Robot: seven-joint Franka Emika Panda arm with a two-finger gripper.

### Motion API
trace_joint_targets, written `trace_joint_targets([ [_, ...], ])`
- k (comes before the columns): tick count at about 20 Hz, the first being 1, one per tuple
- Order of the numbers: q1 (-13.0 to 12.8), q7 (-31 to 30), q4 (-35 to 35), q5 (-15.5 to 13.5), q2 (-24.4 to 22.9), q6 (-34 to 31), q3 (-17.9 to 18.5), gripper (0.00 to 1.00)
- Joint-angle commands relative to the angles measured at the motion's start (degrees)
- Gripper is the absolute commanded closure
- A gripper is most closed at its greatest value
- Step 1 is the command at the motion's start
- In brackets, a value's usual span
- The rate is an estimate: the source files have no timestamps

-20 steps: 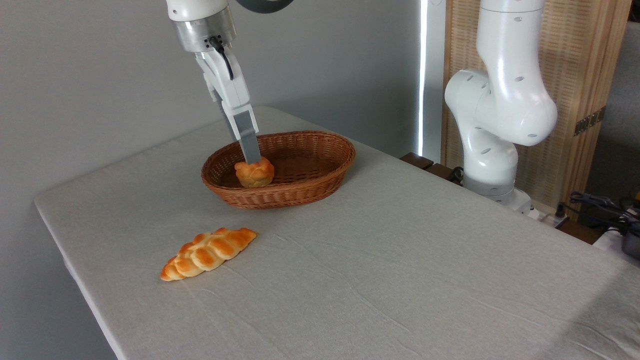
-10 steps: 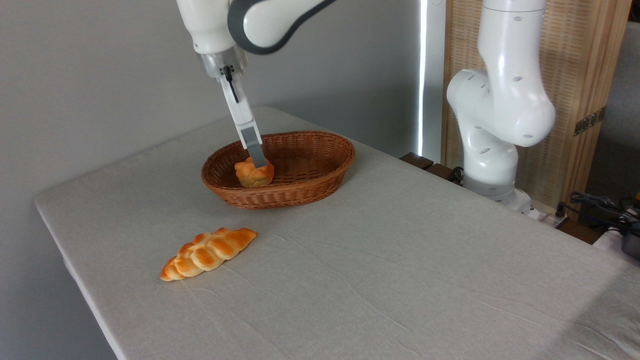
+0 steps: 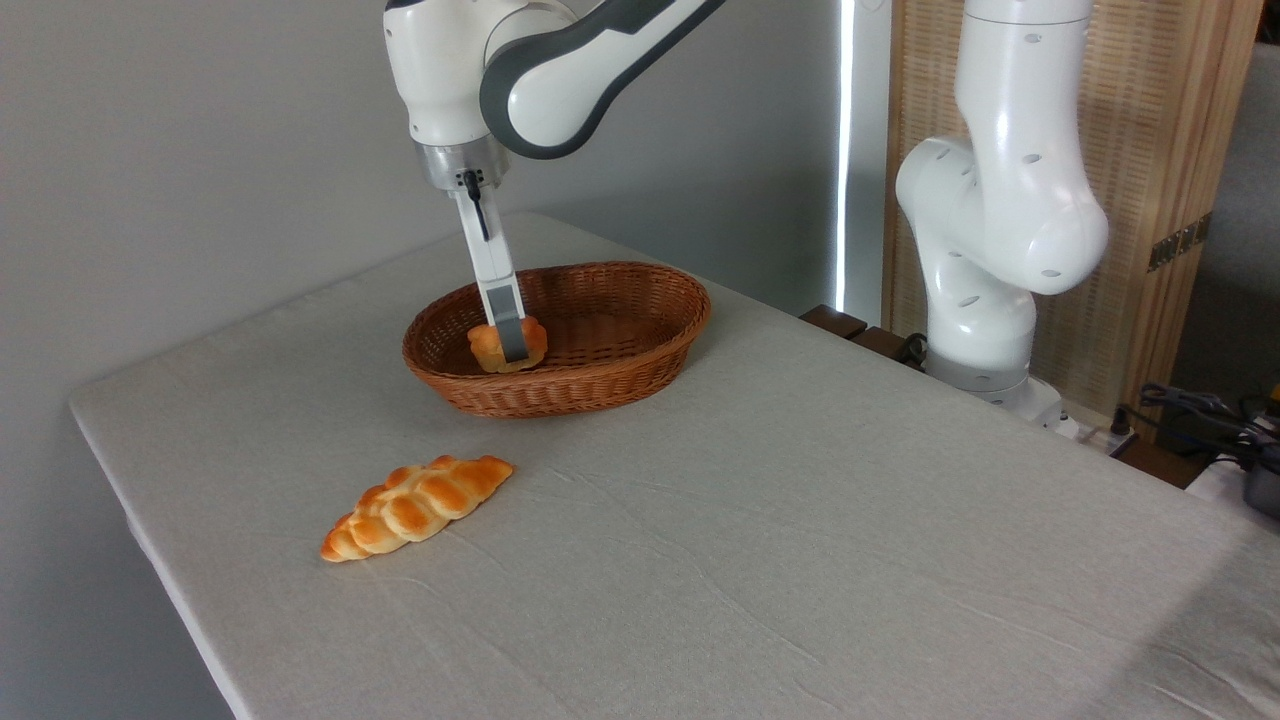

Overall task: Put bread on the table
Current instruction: 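Close the gripper on the round bread roll in the basket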

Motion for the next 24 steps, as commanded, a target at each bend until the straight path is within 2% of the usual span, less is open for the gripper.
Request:
trace_joint_targets([
  [1, -0.26, -0.77, -1.04, -0.81, -0.06, 1.45, 0.13, 0.12],
  [3, -0.26, -0.77, -1.22, -0.81, 0.29, 1.53, 0.22, 0.28],
  [6, -0.17, -0.68, -1.39, -0.73, 0.99, 1.71, 0.22, 0.34],
  [10, -0.08, -0.42, -1.39, -0.81, 1.17, 2.94, 0.22, 0.6],
  [12, -0.08, -0.24, -1.39, -0.73, 1.17, 2.94, 0.22, 0.7],
  [16, 0.01, -0.16, -1.3, -0.81, 1.08, 2.94, 0.22, 0.75],
  [24, 0.27, -0.86, 0.45, -0.9, 0.47, 0.41, 0.83, 0.79],
])
